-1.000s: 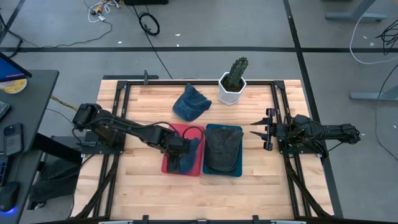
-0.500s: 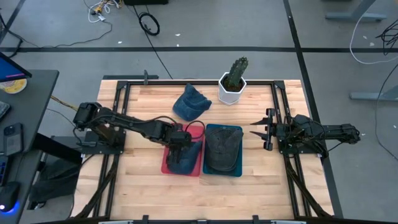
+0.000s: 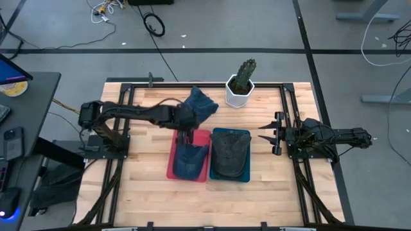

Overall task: Pick & Place hat
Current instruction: Put the blue cap into the pink bin, then return to Home Position

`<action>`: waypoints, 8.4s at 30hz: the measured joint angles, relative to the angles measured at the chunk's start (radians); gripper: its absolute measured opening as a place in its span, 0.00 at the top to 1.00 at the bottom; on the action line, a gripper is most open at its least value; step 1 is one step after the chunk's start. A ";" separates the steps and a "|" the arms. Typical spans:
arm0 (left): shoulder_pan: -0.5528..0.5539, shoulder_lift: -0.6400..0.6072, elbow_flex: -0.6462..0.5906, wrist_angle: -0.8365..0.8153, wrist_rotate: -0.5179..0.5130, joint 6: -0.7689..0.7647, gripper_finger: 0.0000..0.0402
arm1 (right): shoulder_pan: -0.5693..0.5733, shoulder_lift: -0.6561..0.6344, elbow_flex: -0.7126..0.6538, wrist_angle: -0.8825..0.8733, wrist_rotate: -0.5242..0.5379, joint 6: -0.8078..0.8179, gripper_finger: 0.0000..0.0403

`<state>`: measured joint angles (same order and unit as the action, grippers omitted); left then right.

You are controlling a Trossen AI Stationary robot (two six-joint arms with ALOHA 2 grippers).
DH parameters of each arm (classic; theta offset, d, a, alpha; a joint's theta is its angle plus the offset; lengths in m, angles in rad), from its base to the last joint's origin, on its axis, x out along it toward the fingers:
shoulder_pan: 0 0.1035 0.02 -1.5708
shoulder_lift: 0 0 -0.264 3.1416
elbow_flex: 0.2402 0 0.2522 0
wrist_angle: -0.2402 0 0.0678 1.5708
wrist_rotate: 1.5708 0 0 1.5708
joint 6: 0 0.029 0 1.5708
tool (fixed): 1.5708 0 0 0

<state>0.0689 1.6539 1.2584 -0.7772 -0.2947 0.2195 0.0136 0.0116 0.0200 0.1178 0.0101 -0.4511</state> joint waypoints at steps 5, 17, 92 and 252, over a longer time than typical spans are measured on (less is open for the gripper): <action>0.049 0.000 0.079 0.009 0.017 0.101 0.51 | 0.000 0.000 0.000 0.000 0.000 0.000 0.63; 0.286 0.029 0.110 0.056 0.268 0.357 0.51 | 0.000 0.000 0.000 0.000 0.000 0.000 0.63; -0.049 0.233 0.837 -0.593 0.050 -0.326 0.99 | 0.000 0.000 0.000 -0.006 0.000 0.000 0.63; -0.504 -0.962 -0.869 0.966 -0.041 -0.392 0.58 | 0.000 0.000 0.000 0.000 0.000 0.000 0.63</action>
<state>-0.4347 0.6921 0.3894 0.1885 -0.3361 -0.1722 0.0139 0.0116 0.0200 0.1173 0.0101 -0.4511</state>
